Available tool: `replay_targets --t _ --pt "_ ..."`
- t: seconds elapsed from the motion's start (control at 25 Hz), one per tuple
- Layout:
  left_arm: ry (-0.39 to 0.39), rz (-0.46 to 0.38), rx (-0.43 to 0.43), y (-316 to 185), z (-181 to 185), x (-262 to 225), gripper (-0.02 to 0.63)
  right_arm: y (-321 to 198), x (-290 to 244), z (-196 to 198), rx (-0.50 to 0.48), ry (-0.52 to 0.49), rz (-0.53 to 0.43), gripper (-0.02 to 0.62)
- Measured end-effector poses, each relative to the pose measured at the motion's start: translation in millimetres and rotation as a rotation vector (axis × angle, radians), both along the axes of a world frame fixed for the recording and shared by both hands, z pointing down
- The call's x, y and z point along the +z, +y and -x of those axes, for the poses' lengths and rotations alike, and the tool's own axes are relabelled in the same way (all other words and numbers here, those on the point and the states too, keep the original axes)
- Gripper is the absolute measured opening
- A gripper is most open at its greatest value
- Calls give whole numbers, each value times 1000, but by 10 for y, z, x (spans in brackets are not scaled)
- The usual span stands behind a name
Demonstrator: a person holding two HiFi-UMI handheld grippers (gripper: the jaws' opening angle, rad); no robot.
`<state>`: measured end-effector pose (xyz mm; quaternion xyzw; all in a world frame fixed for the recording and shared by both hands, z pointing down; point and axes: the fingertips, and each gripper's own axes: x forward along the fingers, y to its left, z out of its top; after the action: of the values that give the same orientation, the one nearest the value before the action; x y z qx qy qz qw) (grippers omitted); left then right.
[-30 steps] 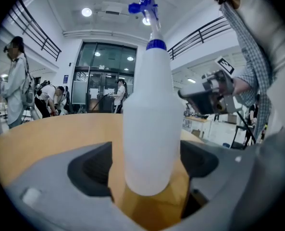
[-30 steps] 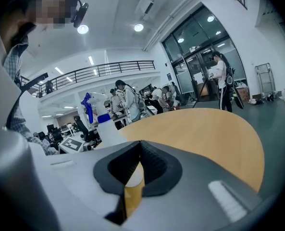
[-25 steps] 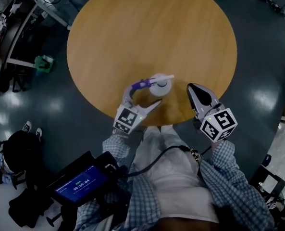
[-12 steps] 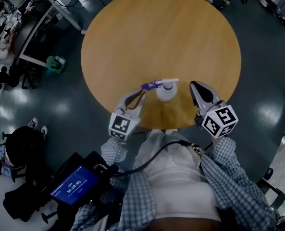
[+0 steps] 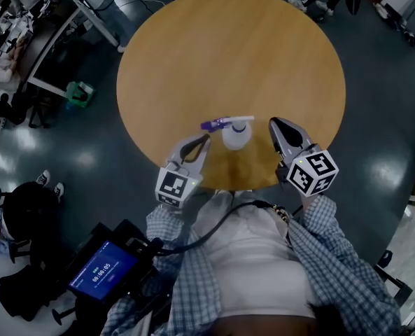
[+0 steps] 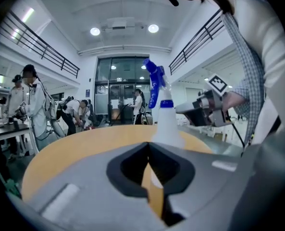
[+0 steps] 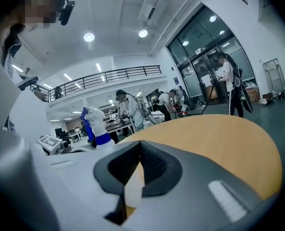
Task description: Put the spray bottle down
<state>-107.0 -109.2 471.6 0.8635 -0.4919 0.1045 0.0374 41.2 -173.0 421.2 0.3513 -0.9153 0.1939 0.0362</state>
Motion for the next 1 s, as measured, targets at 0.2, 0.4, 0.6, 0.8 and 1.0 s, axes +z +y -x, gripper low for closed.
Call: replay_targets --t 0.2,0.4,0.6,0.8,1.0 --pt "4 13 -13 19 30 45 0 -6 -5 21 -15 12 -7 3" --pt "6 15 -31 29 76 58 0 -6 10 36 -17 11 -1 3" --pt "14 13 -31 32 85 56 0 -12 28 56 -23 12 2 3" --pt "12 27 -33 50 84 98 0 -13 27 63 -26 10 2 3" --pt "6 38 -34 61 98 135 0 -5 33 57 -27 11 1 3"
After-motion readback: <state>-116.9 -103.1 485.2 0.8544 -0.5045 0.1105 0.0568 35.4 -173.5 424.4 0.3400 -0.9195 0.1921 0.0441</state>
